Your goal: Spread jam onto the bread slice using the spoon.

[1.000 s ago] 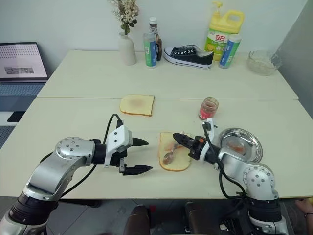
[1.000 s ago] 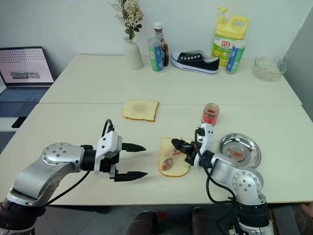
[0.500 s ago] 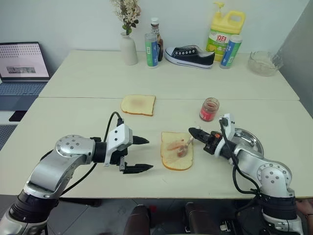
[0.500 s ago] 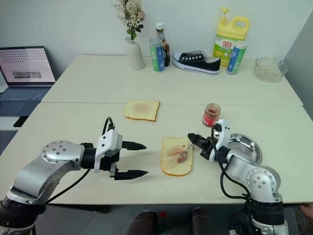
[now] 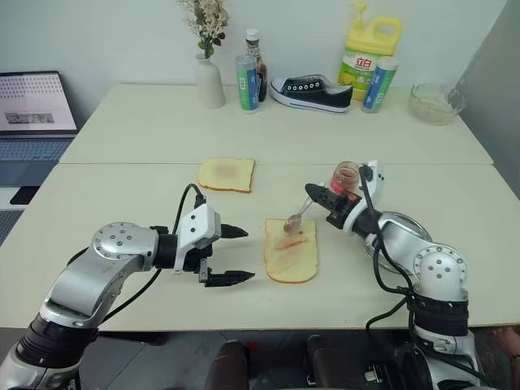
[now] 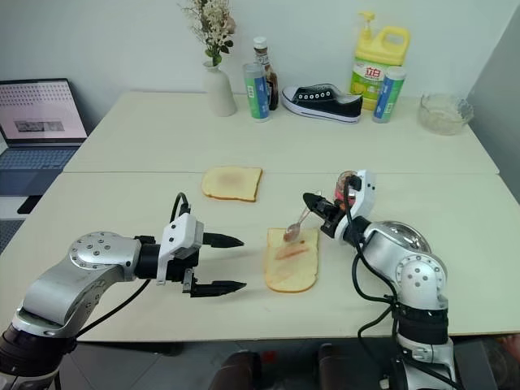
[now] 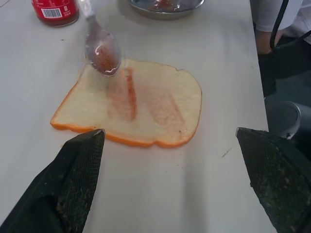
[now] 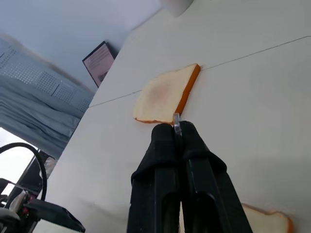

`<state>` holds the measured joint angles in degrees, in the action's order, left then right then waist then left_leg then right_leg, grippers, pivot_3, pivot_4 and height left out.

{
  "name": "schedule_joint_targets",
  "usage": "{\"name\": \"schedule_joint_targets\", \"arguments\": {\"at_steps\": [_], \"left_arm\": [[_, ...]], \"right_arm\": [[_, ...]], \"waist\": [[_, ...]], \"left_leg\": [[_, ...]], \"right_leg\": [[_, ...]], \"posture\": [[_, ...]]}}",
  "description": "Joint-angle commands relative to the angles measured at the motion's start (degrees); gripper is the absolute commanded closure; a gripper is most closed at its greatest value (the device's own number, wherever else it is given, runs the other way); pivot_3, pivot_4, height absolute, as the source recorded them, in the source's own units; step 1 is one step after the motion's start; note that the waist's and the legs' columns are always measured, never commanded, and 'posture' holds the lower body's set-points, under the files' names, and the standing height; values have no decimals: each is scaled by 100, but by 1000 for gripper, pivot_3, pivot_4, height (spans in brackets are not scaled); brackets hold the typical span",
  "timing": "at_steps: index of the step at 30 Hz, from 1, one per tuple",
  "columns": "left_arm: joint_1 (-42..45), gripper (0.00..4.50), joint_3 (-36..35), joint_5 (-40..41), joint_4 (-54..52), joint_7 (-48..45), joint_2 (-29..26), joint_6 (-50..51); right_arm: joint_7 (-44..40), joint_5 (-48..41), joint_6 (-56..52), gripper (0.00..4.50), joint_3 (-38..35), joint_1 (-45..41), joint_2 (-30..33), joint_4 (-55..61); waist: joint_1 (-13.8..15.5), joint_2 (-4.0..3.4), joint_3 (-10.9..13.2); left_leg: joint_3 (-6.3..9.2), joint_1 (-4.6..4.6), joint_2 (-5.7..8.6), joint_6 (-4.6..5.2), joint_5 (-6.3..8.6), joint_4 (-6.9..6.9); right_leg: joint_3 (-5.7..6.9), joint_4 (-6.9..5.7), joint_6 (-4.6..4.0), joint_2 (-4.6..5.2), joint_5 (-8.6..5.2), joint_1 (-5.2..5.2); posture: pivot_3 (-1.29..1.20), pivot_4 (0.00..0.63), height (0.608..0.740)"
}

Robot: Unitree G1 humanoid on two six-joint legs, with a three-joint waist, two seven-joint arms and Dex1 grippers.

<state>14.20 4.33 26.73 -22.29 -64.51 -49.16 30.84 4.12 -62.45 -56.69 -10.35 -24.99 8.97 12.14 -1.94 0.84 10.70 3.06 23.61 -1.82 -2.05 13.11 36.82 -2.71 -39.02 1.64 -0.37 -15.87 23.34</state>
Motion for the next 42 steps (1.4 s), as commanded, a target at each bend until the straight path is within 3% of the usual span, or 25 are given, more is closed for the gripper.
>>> {"name": "schedule_joint_targets", "arguments": {"at_steps": [1,6,24,37,42], "left_arm": [[51,0,-82,49,-112,-12,-24,-31],[49,0,-111,54,-121,-7,-47,-18],[193,0,3,0,34,-68,23,-87],[119,0,-54,1,13,-104,-5,-86],[123,0,-65,-5,15,-82,3,-84]], "right_arm": [[74,97,131,4493,-169,49,-157,-355],[-132,186,-213,4493,64,483,61,-155],[502,-1541,-923,4493,-441,1306,666,554],[462,-3210,-1039,4493,-60,1457,1718,630],[754,-3227,-487,4493,-116,1186,1665,316]], "waist": [[13,0,0],[10,0,0],[10,1,-1],[8,1,-1],[8,1,-1]], "left_leg": [[0,1,1,0,0,0],[-2,4,3,0,0,0],[0,2,2,0,0,-1],[-1,2,2,0,0,0],[-1,2,1,0,0,2]], "right_leg": [[0,0,-2,1,1,0],[0,3,-23,4,13,1],[1,2,1,3,-1,-1],[-1,3,2,2,-2,-1],[-2,2,3,1,-2,-1]], "posture": [[0,150,740],[0,150,740],[0,150,740],[0,150,740],[0,150,740]]}}
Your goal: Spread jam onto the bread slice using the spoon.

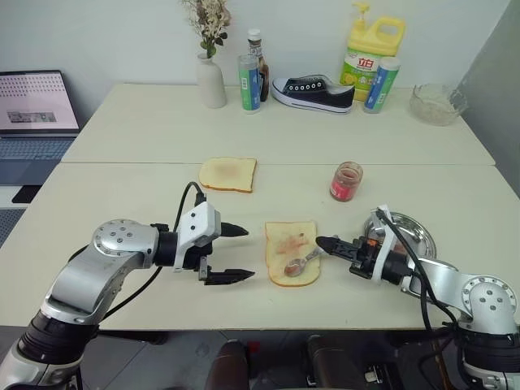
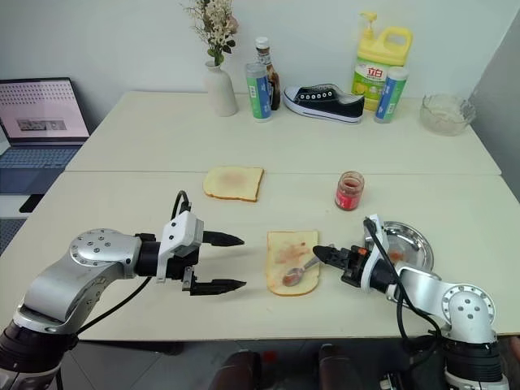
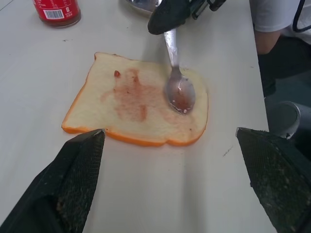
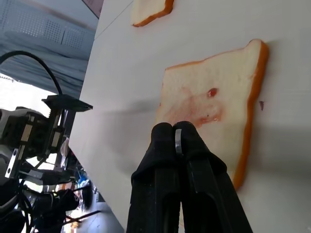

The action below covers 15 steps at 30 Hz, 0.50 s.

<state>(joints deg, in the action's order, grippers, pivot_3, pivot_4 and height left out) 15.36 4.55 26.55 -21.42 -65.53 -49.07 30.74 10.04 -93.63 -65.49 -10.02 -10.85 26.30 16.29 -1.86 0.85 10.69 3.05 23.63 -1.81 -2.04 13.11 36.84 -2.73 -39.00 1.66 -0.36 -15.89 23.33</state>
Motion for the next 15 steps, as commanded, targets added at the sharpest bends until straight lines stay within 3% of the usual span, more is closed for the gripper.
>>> {"name": "schedule_joint_targets", "arguments": {"at_steps": [1,9,15], "left_arm": [[8,0,-85,11,-73,24,-5,-75],[74,0,-41,-19,-41,34,40,-101],[90,0,-50,-35,3,-12,40,-126]], "right_arm": [[267,-71,528,4493,-181,-310,-125,-201],[398,694,973,4493,-94,-566,-354,-614],[300,476,693,4493,-127,-283,-155,-404]], "waist": [[0,0,0],[1,0,0],[5,0,0]], "left_leg": [[0,0,0,0,0,1],[0,1,0,0,0,0],[0,1,0,0,0,1]], "right_leg": [[0,0,0,0,0,0],[0,1,0,0,0,0],[0,-1,0,0,0,0]], "posture": [[0,150,740],[0,150,740],[0,150,740]]}}
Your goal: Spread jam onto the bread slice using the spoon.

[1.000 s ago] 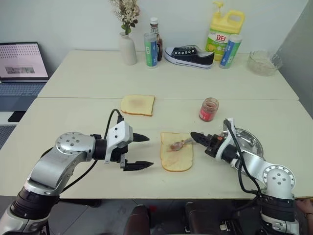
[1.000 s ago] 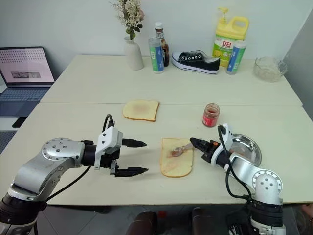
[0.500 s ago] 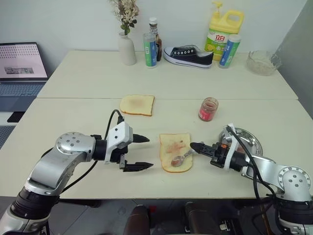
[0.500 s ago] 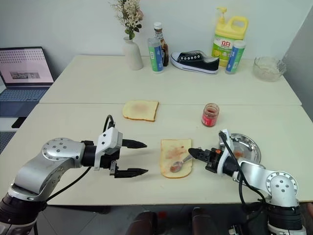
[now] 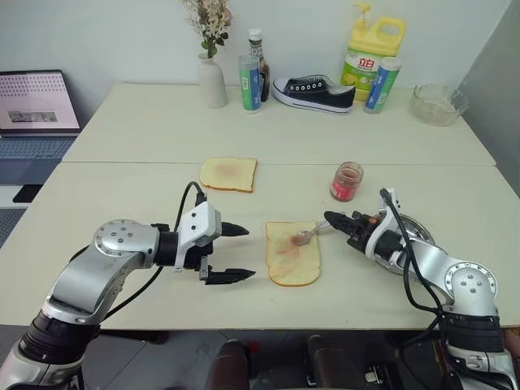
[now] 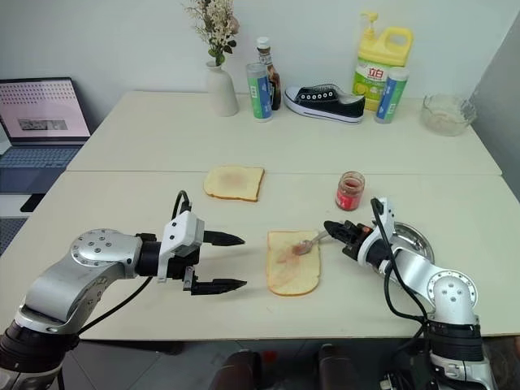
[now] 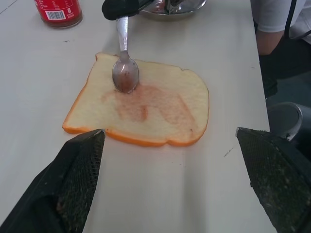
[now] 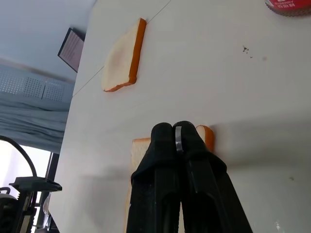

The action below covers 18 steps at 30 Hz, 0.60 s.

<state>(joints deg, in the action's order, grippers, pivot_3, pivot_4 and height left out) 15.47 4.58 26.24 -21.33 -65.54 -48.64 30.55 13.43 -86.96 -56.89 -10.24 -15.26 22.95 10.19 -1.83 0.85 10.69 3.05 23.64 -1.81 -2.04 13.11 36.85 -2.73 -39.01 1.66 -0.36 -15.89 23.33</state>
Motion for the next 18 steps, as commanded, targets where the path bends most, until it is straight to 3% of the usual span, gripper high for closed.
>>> {"name": "schedule_joint_targets", "arguments": {"at_steps": [1,11,18], "left_arm": [[73,0,-49,-6,-15,-12,-1,-109],[259,0,81,-74,118,-65,120,-247],[1091,0,327,-155,231,165,667,-270]], "right_arm": [[-62,-345,-217,4493,-126,226,251,287],[-346,-1189,-177,4493,-179,441,852,834],[-230,-962,591,4493,-772,359,1108,1674]], "waist": [[2,0,0],[1,1,0],[22,2,0]], "left_leg": [[0,0,0,0,0,0],[0,0,-1,0,0,0],[3,9,2,0,0,8]], "right_leg": [[0,0,0,0,0,0],[0,0,0,0,0,0],[4,3,3,0,1,0]], "posture": [[0,150,740],[0,150,740],[0,150,740]]}}
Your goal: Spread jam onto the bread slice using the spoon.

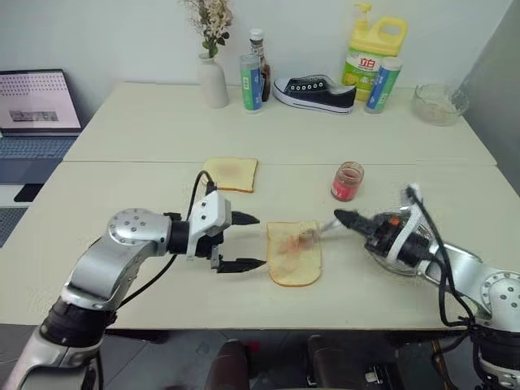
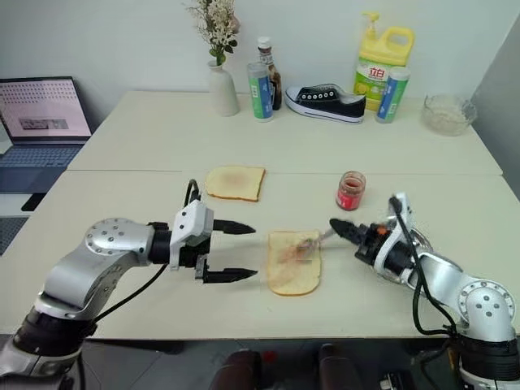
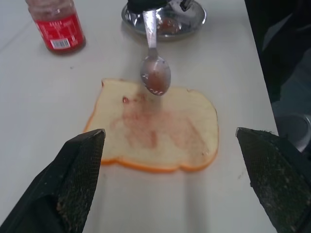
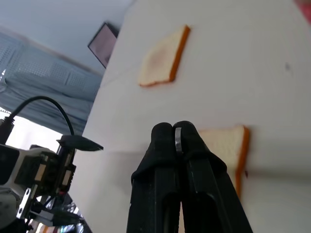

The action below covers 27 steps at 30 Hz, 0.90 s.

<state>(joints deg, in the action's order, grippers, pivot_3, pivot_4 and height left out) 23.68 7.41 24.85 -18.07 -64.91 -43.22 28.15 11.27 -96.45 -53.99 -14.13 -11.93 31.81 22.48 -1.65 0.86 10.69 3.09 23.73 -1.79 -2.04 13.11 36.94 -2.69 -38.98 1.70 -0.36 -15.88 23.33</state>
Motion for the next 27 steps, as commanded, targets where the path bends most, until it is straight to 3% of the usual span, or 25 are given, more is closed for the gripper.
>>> {"name": "schedule_joint_targets", "arguments": {"at_steps": [1,6,14,20,27], "left_arm": [[474,0,160,-49,-70,191,318,-12],[1185,0,749,-346,350,372,1213,-233],[1676,0,1511,-1003,1447,256,2206,-1095],[1724,0,1787,-1386,1910,160,2450,-1552],[1631,0,1777,-1477,1812,53,2417,-1552]], "right_arm": [[29,59,405,4493,-605,111,365,556],[-120,450,627,4493,-1493,652,1057,614],[-923,1393,742,4493,-2296,1636,1407,56],[-1459,2048,772,4493,-2150,2021,1172,-396],[-1846,2529,726,4493,-1956,1810,947,-851]], "waist": [[2,1,-1],[75,3,-2],[-6,-2,-5],[-15,-5,-6],[-18,-8,-8]], "left_leg": [[0,2,2,0,0,0],[-3,10,14,0,0,5],[-5,1,8,0,0,3],[-8,-6,8,1,-1,3],[-12,-11,9,1,-1,4]], "right_leg": [[-1,1,1,2,0,0],[-2,7,7,12,2,-1],[-8,0,7,2,3,-3],[-14,-5,7,-1,3,-5],[-18,-4,7,0,3,-10]], "posture": [[0,150,740],[0,150,740],[0,150,740],[0,150,740],[0,150,740]]}}
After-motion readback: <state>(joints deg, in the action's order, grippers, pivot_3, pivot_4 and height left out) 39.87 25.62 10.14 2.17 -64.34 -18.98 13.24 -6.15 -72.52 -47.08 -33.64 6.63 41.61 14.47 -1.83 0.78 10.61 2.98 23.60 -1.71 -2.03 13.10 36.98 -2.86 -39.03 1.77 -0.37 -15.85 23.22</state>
